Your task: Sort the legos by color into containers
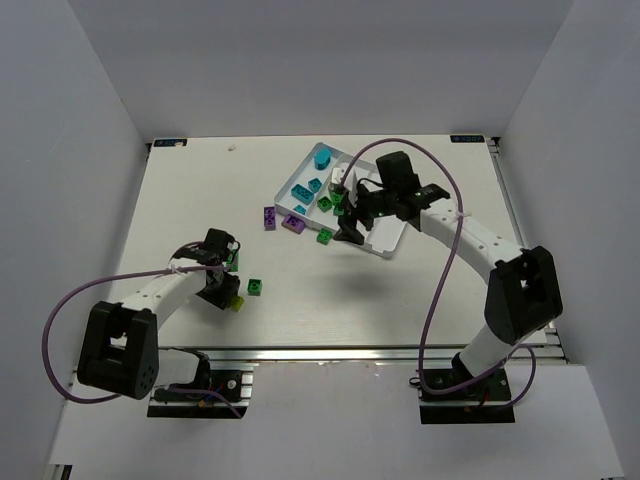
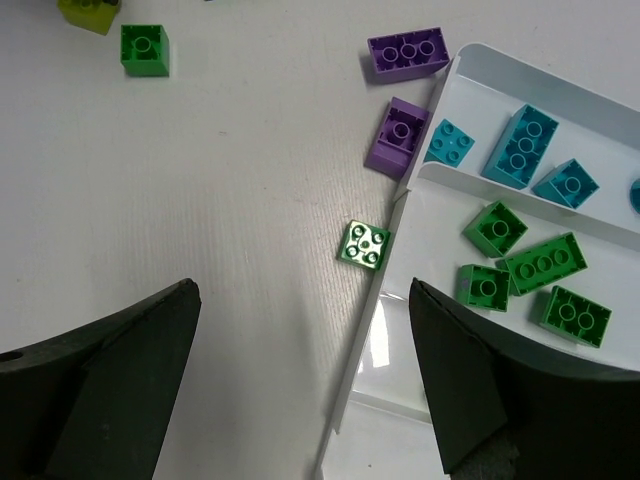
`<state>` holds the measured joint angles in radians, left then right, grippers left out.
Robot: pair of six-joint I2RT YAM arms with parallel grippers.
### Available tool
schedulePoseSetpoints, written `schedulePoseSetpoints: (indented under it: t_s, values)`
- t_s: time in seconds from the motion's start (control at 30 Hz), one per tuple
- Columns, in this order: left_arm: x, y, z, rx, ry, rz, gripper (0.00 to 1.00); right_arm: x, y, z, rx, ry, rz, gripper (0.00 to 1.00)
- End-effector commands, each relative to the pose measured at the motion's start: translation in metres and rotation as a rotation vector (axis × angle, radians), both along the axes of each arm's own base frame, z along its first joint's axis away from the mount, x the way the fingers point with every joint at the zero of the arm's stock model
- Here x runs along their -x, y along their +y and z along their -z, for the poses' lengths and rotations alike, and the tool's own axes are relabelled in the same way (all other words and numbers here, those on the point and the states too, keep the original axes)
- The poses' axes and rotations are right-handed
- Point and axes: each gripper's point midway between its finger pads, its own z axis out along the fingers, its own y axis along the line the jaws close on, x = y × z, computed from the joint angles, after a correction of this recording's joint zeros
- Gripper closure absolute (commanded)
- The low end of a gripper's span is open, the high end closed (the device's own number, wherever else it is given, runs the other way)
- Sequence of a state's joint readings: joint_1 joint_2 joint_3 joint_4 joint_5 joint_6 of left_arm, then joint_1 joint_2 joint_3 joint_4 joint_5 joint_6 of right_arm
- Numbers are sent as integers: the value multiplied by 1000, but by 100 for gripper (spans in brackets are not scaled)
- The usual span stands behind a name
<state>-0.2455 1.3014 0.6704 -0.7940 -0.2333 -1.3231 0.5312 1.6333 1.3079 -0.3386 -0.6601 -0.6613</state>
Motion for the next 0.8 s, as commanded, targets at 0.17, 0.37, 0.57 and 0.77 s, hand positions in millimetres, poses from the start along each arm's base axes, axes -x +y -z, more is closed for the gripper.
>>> schedulePoseSetpoints:
  t_s: [0.17,0.37,0.57,0.77]
  values:
    - [-16,-4,-29,24,-100,39,89,-9,-17,-34,-48,-109,43,11]
    - [-54,-22,-97,78,-310,183,100,-35,-43,-67,-145,-83,150,19]
    - [-105,-100,-176,355,-785,541,100,-65,-78,-85,-248,30,261,100]
    - [-139,-219,-190,445,-836,966,100,-72,-101,-86,-284,68,335,100]
